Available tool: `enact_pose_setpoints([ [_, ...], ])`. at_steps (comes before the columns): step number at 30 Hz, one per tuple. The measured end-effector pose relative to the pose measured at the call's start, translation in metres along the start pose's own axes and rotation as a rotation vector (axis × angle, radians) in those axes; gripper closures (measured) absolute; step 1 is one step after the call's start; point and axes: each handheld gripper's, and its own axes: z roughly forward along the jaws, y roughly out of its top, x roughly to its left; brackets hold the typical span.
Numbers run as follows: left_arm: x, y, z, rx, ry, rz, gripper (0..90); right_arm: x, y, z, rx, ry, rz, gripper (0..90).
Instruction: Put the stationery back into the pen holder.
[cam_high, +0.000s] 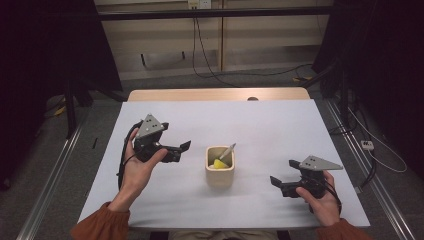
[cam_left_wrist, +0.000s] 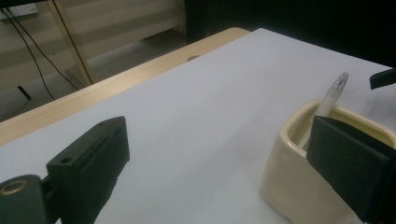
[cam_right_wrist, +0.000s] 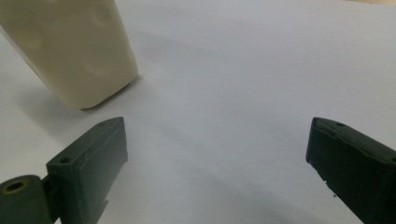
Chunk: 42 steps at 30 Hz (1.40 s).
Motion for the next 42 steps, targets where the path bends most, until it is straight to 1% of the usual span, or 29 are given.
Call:
enact_pose_setpoints([
  [4,0.003,-0.005,-0.008,0.007,0.010,0.000,6.0,0.000,0.000,0.000,0.001,0.000,-0.004,5.2],
  [9,0.003,-0.013,-0.018,0.015,0.029,0.005,5.9,0.001,0.000,0.000,0.001,-0.001,-0.007,5.2],
  [10,0.003,-0.015,-0.021,0.015,0.035,0.010,6.0,0.001,0.000,0.000,0.002,-0.003,-0.009,5.2],
  [12,0.002,-0.019,-0.024,0.020,0.048,0.000,6.0,0.001,0.000,0.001,0.004,-0.002,-0.009,5.2],
  [14,0.001,-0.023,-0.027,0.029,0.058,0.001,6.0,0.001,0.000,0.001,0.005,-0.004,-0.012,5.2],
  [16,0.000,-0.029,-0.030,0.026,0.067,-0.007,6.1,0.001,0.001,0.001,0.005,-0.004,-0.013,5.2],
  [18,-0.001,-0.035,-0.033,0.028,0.085,-0.018,6.2,0.002,0.001,0.001,0.006,-0.003,-0.010,5.2],
  [19,-0.001,-0.038,-0.034,0.031,0.084,-0.027,6.2,0.002,0.000,0.001,0.006,-0.003,-0.009,5.2],
  [20,-0.002,-0.042,-0.035,0.032,0.086,-0.029,6.1,0.002,0.000,0.001,0.006,-0.003,-0.010,5.2],
  [21,-0.002,-0.045,-0.036,0.039,0.097,-0.029,6.2,0.002,0.000,0.001,0.006,-0.003,-0.010,5.2],
  [23,-0.002,-0.051,-0.037,0.045,0.093,-0.037,6.2,0.001,0.000,0.001,0.005,-0.003,-0.013,5.2],
  [27,-0.003,-0.067,-0.039,0.058,0.103,-0.057,6.1,0.002,0.001,0.002,0.008,-0.002,-0.012,5.2],
  [29,-0.003,-0.073,-0.040,0.075,0.101,-0.078,6.2,0.002,0.001,0.002,0.008,-0.002,-0.014,5.2],
  [30,-0.004,-0.076,-0.040,0.084,0.099,-0.080,6.1,0.002,0.001,0.002,0.009,-0.001,-0.015,5.2],
  [31,-0.005,-0.078,-0.040,0.083,0.098,-0.090,6.2,0.002,0.001,0.002,0.010,-0.001,-0.016,5.2],
  [34,-0.008,-0.087,-0.039,0.109,0.116,-0.071,6.2,0.002,0.001,0.002,0.012,-0.001,-0.016,5.2],
  [37,-0.010,-0.095,-0.038,0.111,0.129,-0.092,6.1,0.002,0.001,0.002,0.013,0.000,-0.019,5.2],
  [39,-0.011,-0.099,-0.038,0.115,0.134,-0.098,6.2,0.003,0.001,0.002,0.012,0.001,-0.018,5.2],
  [40,-0.011,-0.101,-0.039,0.124,0.133,-0.083,6.2,0.002,0.001,0.002,0.013,0.001,-0.019,5.2],
  [41,-0.012,-0.102,-0.039,0.125,0.126,-0.085,6.2,0.002,0.000,0.002,0.014,0.001,-0.020,5.2],
  [42,-0.013,-0.103,-0.040,0.119,0.127,-0.086,6.2,0.002,0.000,0.002,0.014,0.002,-0.020,5.2],
])
